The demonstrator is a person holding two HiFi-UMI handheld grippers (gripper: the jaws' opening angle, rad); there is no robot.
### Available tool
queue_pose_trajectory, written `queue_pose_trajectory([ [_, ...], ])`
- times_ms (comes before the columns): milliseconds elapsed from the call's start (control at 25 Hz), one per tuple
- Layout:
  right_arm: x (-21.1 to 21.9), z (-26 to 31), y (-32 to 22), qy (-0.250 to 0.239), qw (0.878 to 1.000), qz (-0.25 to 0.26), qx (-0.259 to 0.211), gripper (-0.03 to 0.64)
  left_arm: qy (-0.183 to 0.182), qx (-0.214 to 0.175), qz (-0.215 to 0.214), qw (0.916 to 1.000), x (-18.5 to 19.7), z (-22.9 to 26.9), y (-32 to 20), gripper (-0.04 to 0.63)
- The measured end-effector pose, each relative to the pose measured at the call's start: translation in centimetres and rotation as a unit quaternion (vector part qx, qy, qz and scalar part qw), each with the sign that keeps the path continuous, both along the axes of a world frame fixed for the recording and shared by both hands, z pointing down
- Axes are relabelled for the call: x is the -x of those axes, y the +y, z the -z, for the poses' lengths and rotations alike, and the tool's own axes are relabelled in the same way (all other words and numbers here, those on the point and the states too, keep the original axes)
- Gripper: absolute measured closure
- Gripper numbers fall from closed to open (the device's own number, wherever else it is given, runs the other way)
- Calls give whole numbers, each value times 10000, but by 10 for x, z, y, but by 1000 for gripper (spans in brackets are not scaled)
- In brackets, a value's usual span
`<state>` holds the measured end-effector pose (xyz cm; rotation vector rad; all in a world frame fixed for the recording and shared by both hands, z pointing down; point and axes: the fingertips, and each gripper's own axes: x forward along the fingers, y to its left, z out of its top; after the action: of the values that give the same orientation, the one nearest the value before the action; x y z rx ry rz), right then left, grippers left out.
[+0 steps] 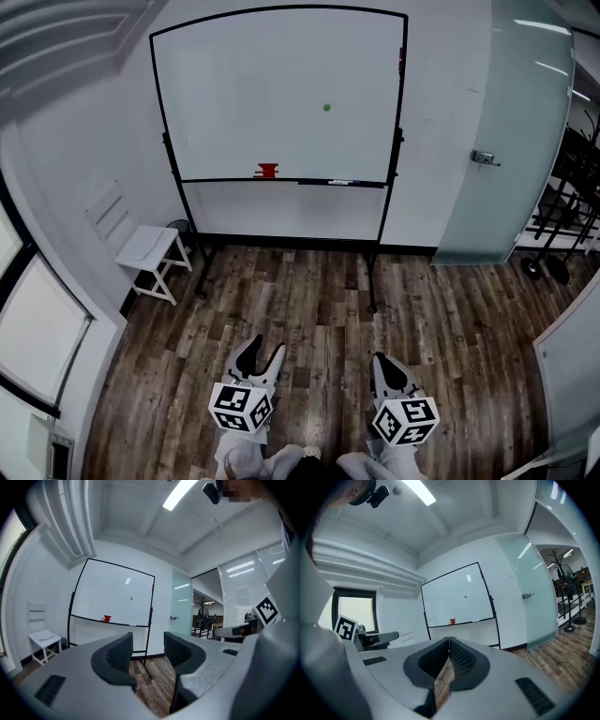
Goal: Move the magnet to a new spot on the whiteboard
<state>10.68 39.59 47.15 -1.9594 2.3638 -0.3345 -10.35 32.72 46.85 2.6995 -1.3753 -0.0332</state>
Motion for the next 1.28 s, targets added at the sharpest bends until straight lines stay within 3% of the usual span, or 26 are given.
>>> queue_pose_trajectory([
  [280, 13, -5, -26, -20, 10000, 34, 34, 589, -10, 28, -40, 10000, 9, -5, -24, 396],
  [880, 26, -15, -37, 36, 9996, 165, 238, 589, 10, 243, 179, 9995, 30, -21, -23, 396],
  [1280, 12, -18, -75, -13, 9996, 204, 215, 589, -52, 182, 121, 9997, 8, -21, -60, 396],
])
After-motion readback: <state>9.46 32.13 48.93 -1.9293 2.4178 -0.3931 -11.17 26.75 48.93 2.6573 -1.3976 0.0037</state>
